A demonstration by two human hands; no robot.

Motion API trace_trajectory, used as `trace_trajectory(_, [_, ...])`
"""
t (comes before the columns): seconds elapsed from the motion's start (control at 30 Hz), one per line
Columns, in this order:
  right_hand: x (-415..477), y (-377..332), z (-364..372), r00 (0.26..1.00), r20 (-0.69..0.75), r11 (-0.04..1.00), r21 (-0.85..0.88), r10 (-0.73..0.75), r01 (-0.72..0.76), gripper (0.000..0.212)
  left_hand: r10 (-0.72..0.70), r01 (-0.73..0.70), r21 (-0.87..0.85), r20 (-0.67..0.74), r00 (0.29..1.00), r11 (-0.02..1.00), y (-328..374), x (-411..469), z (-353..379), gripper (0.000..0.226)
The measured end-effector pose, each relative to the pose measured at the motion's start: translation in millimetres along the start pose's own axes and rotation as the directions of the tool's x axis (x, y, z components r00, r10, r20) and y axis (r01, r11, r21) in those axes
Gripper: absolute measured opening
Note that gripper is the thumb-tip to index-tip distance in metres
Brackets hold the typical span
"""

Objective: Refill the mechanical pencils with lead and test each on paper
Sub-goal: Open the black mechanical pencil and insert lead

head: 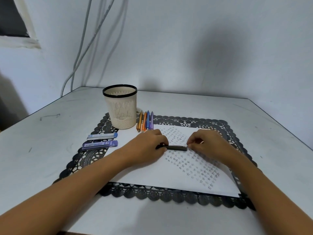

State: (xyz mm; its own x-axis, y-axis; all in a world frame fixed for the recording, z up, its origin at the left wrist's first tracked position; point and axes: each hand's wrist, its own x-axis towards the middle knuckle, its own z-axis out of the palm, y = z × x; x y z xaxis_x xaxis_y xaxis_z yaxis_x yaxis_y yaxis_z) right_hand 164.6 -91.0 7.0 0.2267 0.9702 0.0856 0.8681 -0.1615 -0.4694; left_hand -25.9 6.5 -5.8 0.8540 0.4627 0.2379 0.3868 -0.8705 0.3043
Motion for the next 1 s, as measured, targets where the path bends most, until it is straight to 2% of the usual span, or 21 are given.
trace_trajectory(0.33, [1, 2, 8, 0.995, 0.016, 0.981, -0.171, -0.095, 0.096, 0.010, -0.001, -0.008, -0.086, -0.105, 0.994, 0.996, -5, -4, 7, 0.019])
trace_trajectory(0.53, [-4, -1, 6, 0.993, -0.113, 1.000, 0.017, -0.021, 0.023, 0.011, -0.042, 0.018, -0.167, -0.141, 0.989, 0.986, -4, -9, 5, 0.018])
trace_trajectory(0.67, [-3, -3, 6, 0.983, -0.181, 0.996, 0.090, 0.014, 0.002, 0.030, -0.082, 0.045, -0.236, -0.151, 0.985, 0.971, -4, -13, 3, 0.017])
trace_trajectory(0.73, [-4, -4, 5, 0.978, -0.208, 0.990, 0.144, 0.033, -0.002, 0.028, -0.091, 0.047, -0.256, -0.162, 0.983, 0.966, -2, -14, 3, 0.015])
trace_trajectory(0.83, [-5, -9, 1, 0.970, -0.199, 0.888, 0.458, 0.136, -0.031, 0.019, -0.096, 0.040, -0.280, -0.188, 0.978, 0.959, 1, -14, 2, 0.014])
trace_trajectory(0.9, [-7, -12, 0, 0.969, -0.151, 0.762, 0.645, 0.198, -0.055, 0.016, -0.101, 0.040, -0.290, -0.200, 0.975, 0.956, 2, -14, 2, 0.014])
trace_trajectory(1.0, [-8, -16, 1, 0.971, -0.067, 0.564, 0.822, 0.228, -0.076, 0.009, -0.125, 0.052, -0.310, -0.218, 0.968, 0.949, 1, -13, 3, 0.014])
